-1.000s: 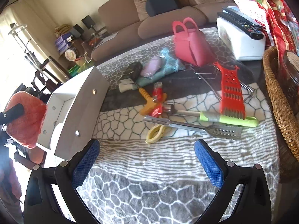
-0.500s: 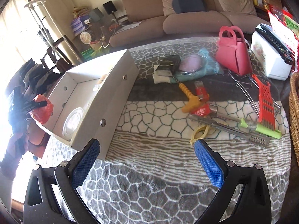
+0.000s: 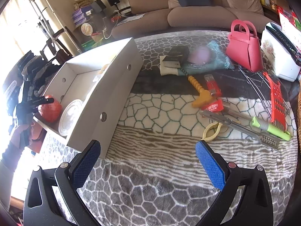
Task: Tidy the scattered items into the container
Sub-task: 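Carry the red raffia ball over the box and release it inside, then withdraw the left gripper from the box and move the right gripper toward the red grater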
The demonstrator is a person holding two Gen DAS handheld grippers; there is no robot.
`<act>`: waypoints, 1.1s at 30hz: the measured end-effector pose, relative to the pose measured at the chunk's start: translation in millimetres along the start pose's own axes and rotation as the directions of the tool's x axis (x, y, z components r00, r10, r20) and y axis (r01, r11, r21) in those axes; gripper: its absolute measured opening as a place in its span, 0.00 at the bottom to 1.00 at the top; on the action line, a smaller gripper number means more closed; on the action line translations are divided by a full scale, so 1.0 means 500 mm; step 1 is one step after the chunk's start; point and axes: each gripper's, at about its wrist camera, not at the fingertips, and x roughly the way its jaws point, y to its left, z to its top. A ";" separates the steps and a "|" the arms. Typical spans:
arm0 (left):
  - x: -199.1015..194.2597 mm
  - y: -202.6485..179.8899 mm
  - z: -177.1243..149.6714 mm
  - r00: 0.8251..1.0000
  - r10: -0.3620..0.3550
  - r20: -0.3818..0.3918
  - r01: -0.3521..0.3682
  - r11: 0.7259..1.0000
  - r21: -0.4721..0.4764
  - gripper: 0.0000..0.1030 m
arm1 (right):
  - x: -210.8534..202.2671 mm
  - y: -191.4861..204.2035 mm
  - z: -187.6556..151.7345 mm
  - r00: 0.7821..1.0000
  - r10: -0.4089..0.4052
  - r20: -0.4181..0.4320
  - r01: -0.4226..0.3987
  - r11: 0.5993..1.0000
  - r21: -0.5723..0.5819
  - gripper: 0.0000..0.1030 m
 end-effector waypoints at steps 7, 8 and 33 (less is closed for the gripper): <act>-0.098 -0.006 0.021 0.997 -0.002 0.076 -0.001 0.999 0.041 0.99 | -0.011 -0.003 -0.002 1.000 0.003 0.009 -0.003 1.000 0.002 1.00; -0.109 -0.009 0.019 0.997 -0.011 0.080 0.008 0.999 0.044 0.99 | -0.014 -0.003 -0.002 1.000 0.004 0.011 -0.004 1.000 0.002 1.00; -0.314 -0.244 -0.240 0.984 -0.165 0.073 0.154 0.979 0.136 1.00 | -0.135 0.180 -0.047 0.990 -0.021 0.136 0.055 0.966 -0.254 1.00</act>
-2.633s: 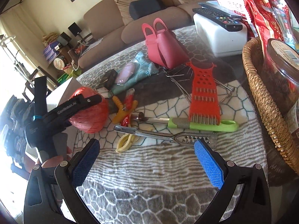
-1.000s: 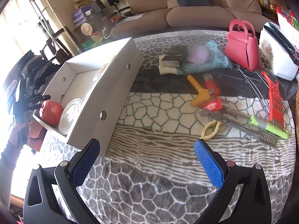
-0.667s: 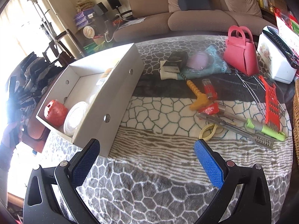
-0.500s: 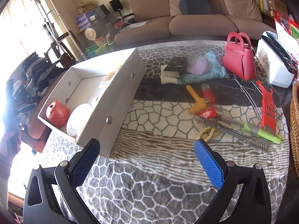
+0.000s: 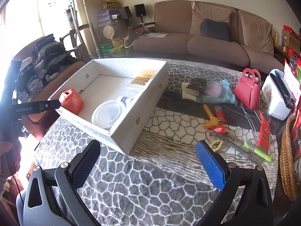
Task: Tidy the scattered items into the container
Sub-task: 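Withdraw the left gripper from the box and move the right gripper toward the red grater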
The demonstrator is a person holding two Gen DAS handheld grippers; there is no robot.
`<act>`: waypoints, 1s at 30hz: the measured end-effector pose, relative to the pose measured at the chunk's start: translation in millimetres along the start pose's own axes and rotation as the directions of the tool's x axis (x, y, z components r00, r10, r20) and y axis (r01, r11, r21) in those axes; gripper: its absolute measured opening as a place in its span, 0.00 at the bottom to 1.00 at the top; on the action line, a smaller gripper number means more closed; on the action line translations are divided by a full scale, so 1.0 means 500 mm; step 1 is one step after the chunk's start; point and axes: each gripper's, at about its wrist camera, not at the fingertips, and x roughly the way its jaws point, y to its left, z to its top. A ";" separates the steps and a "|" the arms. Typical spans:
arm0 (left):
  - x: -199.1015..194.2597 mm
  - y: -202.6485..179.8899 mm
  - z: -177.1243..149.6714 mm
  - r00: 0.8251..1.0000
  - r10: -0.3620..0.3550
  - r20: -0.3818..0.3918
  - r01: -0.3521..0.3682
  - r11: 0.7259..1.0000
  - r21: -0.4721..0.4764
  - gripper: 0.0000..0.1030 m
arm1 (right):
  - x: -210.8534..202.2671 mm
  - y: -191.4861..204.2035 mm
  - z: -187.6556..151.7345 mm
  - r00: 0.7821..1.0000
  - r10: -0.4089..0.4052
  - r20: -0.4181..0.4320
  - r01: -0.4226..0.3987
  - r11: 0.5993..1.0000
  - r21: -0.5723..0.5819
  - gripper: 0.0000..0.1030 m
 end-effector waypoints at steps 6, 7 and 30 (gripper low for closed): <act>-0.047 -0.093 -0.041 0.998 -0.045 0.044 0.042 0.997 0.063 1.00 | -0.050 0.056 0.004 1.000 -0.011 0.027 0.013 0.998 -0.065 1.00; -0.048 -0.111 -0.047 0.997 -0.059 0.041 0.056 0.996 0.073 1.00 | -0.056 0.057 0.004 0.999 -0.022 0.030 0.024 0.997 -0.073 1.00; 0.111 -0.491 -0.130 0.986 -0.166 -0.035 0.169 0.936 0.308 1.00 | -0.068 -0.308 -0.091 0.945 -0.312 -0.095 0.325 0.923 0.206 1.00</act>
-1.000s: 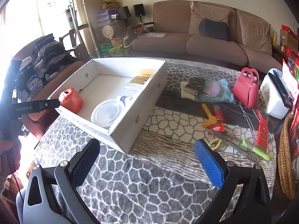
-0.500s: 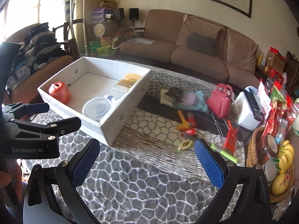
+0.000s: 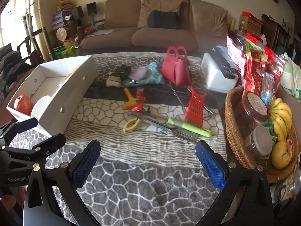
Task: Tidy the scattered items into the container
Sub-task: 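Withdraw the left gripper from the box and move the right gripper toward the red grater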
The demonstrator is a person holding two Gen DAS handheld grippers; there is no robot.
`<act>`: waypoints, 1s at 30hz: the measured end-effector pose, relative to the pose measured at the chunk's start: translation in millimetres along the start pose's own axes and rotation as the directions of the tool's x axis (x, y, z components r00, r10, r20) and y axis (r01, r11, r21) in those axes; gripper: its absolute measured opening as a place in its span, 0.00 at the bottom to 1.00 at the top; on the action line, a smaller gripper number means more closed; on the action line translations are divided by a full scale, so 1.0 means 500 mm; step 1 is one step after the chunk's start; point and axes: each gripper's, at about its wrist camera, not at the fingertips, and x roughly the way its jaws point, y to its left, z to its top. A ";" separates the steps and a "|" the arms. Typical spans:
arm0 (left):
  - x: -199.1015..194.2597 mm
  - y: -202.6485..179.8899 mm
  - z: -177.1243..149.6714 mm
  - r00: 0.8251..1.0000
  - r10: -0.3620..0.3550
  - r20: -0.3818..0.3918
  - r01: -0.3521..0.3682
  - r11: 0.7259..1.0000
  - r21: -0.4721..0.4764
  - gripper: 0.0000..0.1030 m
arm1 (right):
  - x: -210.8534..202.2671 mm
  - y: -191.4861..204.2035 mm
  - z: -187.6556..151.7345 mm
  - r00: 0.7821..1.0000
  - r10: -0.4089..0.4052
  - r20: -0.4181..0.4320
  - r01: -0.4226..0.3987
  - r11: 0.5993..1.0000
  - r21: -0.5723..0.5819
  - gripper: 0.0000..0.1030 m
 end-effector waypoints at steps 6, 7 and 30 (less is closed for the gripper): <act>0.077 -0.021 -0.005 0.998 -0.041 -0.047 0.042 0.999 0.017 1.00 | 0.078 -0.090 0.012 0.994 0.102 -0.040 -0.095 0.984 0.150 1.00; 0.093 -0.015 -0.007 0.996 -0.041 -0.076 0.041 0.999 -0.004 1.00 | 0.093 -0.103 0.011 0.987 0.152 -0.055 -0.141 0.975 0.172 1.00; 0.133 0.009 -0.019 0.956 -0.191 -0.221 0.166 0.978 -0.124 1.00 | 0.212 -0.115 0.062 0.918 0.394 -0.050 -0.386 0.914 0.122 0.82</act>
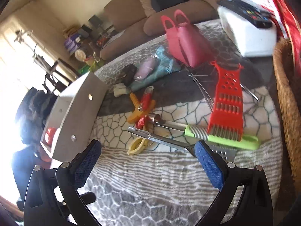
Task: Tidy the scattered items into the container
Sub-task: 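Close the right gripper on the red grater and lift it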
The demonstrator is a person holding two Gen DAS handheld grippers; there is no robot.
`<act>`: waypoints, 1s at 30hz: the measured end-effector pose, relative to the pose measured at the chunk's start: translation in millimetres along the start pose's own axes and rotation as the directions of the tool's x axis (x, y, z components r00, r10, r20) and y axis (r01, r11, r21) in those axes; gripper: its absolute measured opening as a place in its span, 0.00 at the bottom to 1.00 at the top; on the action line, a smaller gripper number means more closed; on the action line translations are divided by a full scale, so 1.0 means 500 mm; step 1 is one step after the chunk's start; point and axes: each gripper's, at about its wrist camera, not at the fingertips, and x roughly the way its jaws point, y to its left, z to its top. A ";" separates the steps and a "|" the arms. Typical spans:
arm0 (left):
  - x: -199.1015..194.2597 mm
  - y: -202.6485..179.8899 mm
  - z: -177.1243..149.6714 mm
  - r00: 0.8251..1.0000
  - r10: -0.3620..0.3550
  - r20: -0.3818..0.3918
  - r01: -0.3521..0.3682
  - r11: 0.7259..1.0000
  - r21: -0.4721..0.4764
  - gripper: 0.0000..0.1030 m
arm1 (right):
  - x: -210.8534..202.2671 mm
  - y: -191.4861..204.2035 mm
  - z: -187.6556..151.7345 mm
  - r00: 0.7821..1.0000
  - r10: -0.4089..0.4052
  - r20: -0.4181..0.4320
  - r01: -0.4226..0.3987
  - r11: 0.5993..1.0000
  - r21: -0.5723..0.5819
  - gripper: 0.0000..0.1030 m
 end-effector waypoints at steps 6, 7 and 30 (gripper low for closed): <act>0.002 0.019 -0.015 1.000 0.018 -0.020 -0.017 1.000 0.019 1.00 | -0.001 -0.070 0.022 0.998 -0.058 0.040 0.052 0.990 0.128 0.53; 0.001 0.021 -0.017 1.000 0.019 -0.020 -0.018 1.000 0.024 1.00 | -0.009 -0.086 0.029 0.994 -0.095 0.054 0.086 0.984 0.155 0.55; -0.013 0.030 -0.017 0.999 -0.033 -0.025 0.033 0.999 0.000 1.00 | 0.050 -0.118 0.054 0.878 -0.479 0.000 0.478 0.876 0.058 0.48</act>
